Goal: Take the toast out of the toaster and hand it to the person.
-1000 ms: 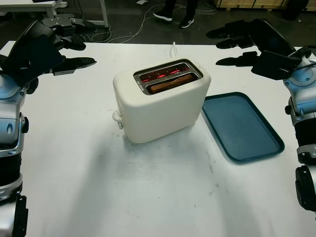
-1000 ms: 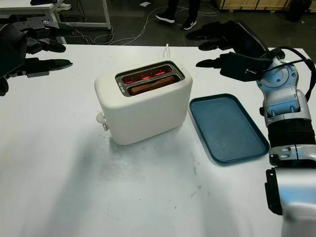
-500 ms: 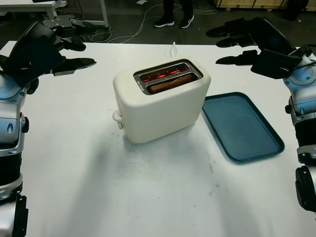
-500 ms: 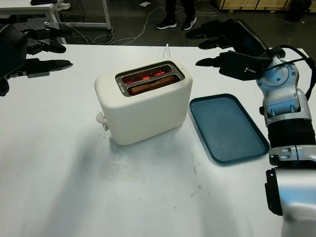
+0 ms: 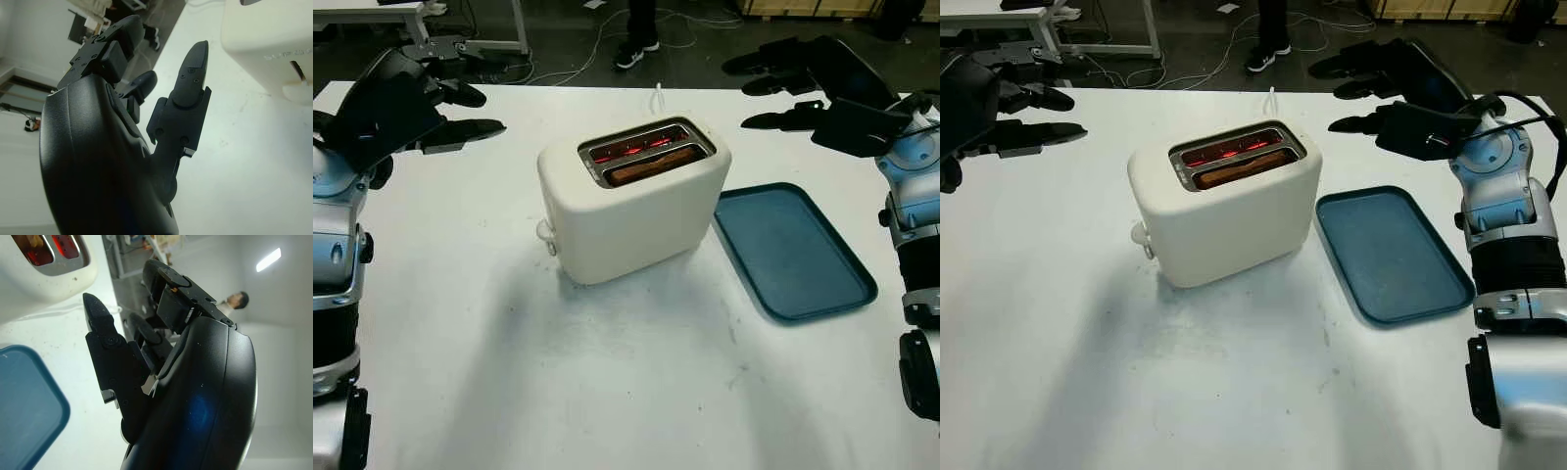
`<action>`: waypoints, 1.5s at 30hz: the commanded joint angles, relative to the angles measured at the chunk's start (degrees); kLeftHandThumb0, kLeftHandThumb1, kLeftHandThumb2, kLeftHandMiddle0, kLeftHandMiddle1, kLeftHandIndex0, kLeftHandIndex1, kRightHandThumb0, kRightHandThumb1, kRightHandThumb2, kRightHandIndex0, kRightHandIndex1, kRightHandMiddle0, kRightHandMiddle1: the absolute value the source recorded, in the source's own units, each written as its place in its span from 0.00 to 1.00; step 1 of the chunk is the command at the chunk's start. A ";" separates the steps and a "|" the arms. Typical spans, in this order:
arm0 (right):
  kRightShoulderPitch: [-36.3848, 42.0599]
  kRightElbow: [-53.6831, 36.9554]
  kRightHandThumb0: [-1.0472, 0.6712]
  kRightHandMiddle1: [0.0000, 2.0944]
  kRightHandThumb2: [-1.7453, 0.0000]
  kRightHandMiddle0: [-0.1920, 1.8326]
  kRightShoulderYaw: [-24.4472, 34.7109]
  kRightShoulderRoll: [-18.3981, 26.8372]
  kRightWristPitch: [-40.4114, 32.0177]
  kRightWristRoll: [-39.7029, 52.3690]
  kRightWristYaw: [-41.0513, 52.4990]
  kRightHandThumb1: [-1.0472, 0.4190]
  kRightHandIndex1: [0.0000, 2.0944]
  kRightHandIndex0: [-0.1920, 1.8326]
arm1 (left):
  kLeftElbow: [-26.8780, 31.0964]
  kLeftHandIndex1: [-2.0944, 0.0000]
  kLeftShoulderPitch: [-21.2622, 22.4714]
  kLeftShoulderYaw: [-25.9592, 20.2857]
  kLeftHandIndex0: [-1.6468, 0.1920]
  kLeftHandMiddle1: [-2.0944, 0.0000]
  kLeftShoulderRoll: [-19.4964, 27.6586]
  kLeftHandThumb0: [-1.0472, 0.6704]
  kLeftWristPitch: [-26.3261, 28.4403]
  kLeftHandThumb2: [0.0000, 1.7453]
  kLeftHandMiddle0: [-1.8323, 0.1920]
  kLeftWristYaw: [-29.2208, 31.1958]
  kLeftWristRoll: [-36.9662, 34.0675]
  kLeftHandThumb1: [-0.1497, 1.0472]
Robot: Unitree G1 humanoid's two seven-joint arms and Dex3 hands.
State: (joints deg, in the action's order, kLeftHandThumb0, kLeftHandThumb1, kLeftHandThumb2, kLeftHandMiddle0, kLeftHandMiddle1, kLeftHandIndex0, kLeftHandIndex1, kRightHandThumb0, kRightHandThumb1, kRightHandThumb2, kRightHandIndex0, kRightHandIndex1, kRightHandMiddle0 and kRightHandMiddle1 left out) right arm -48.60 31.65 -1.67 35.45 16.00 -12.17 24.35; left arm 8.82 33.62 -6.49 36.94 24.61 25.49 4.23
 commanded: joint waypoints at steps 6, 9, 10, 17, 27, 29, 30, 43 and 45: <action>0.02 -0.72 0.53 0.00 1.00 0.48 -0.20 0.00 0.35 0.31 0.07 0.18 0.00 0.51 | -1.08 0.73 -0.20 0.43 0.71 0.47 -0.80 0.48 -1.92 0.01 0.85 0.14 -0.97 0.83; -0.05 -0.26 0.54 0.00 1.00 0.48 -0.25 0.08 1.05 0.18 -0.17 0.19 0.00 0.52 | -1.23 0.72 -0.46 0.63 0.71 0.45 -0.74 0.47 -2.68 0.01 0.85 0.25 -1.00 0.83; -0.03 -0.31 0.55 0.00 1.00 0.48 -0.20 0.03 0.96 0.31 -0.10 0.19 0.00 0.52 | -1.28 0.71 -0.52 0.57 0.71 0.45 -0.82 0.47 -2.81 0.01 0.85 0.39 -1.24 0.83; -0.08 -0.46 0.56 0.00 1.00 0.48 -0.20 -0.26 0.69 0.52 -0.07 0.19 0.00 0.52 | -1.49 0.67 -0.78 1.02 0.73 0.43 -0.51 0.45 -3.46 0.01 0.86 0.53 -0.88 0.83; -3.82 -4.01 0.58 0.00 1.00 0.48 0.76 -2.42 0.98 3.68 0.15 0.22 0.00 0.52 | -1.63 0.65 -0.67 0.99 0.75 0.43 -0.50 0.45 -3.93 0.01 0.86 0.29 -0.98 0.84; -4.90 -5.45 0.57 0.01 1.00 0.49 0.68 -3.02 0.96 4.81 1.10 0.25 0.01 0.52 | -1.55 0.64 -0.61 0.91 0.75 0.43 -0.68 0.46 -3.92 0.01 0.86 0.23 -1.13 0.84; -5.35 -6.10 0.57 0.01 1.00 0.49 0.52 -3.29 1.31 5.24 1.57 0.26 0.01 0.53 | -1.48 0.64 -0.58 0.94 0.75 0.43 -0.72 0.47 -3.80 0.01 0.86 0.15 -1.08 0.84; -5.04 -11.95 0.37 0.02 1.00 0.53 -5.88 -6.21 3.24 3.54 6.87 0.34 0.04 0.56 | -1.69 0.62 -0.29 0.66 0.77 0.42 -0.31 0.46 -3.23 0.01 0.86 0.07 -0.93 0.83; -5.19 -10.55 0.35 0.03 1.00 0.54 -7.15 -6.91 4.06 2.71 7.11 0.34 0.04 0.57 | -1.85 0.61 -0.23 0.71 0.77 0.42 -0.24 0.46 -3.59 0.01 0.86 0.08 -0.83 0.83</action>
State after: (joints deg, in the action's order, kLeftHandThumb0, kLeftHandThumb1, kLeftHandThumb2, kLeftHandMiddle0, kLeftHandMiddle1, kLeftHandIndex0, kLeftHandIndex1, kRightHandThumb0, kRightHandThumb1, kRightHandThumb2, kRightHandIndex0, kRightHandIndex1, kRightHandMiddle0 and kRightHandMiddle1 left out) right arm -53.60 20.49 -8.00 29.22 19.17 -8.86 31.00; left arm 7.07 33.38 -5.67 36.14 21.59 25.89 3.14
